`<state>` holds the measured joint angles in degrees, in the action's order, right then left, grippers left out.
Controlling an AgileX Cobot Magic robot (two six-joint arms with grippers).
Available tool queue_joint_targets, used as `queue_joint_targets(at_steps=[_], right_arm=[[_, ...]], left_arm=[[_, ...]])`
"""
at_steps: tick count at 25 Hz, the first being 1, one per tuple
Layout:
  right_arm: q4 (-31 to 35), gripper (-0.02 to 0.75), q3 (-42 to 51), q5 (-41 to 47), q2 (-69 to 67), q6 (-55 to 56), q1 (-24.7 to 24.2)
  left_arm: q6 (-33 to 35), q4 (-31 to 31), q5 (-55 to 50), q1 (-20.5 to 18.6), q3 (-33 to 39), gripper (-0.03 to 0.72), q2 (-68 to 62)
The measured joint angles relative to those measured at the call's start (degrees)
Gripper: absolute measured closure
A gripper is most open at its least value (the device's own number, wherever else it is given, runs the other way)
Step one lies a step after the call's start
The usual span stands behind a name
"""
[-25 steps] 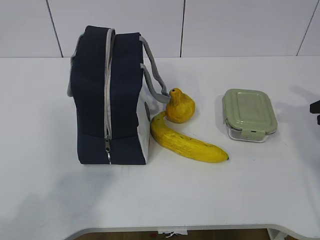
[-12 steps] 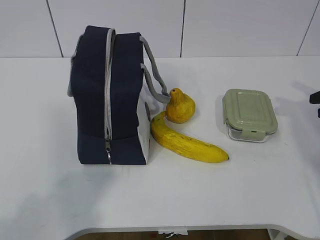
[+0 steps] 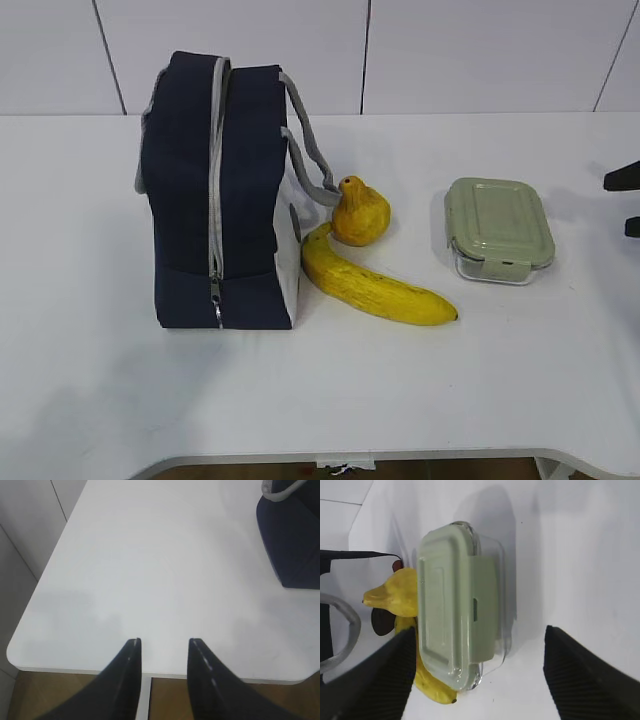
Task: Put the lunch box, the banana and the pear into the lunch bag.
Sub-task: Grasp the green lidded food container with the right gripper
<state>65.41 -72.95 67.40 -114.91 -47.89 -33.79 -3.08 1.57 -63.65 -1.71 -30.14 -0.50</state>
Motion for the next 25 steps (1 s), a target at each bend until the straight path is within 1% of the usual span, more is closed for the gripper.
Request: queue_joint_targets(at_steps=[4, 9, 15, 25], right_arm=[[0.54, 0.130, -4.16, 0.00, -4.87, 0.00, 1.27], [0.77, 0.138, -6.24, -0.10, -7.71, 0.00, 3.86], [1.00, 0.145, -6.35, -0.10, -10.59, 0.00, 7.29], [1.35, 0.146, -6.35, -0.10, -11.31, -0.34, 10.03]], left_arm=[[0.00, 0.00, 0.00, 0.00, 0.00, 0.449, 0.00], [0.00, 0.00, 0.00, 0.00, 0.00, 0.448, 0.00], [0.00, 0.00, 0.00, 0.00, 0.00, 0.448, 0.00], [0.00, 0.00, 0.00, 0.00, 0.00, 0.448, 0.00]])
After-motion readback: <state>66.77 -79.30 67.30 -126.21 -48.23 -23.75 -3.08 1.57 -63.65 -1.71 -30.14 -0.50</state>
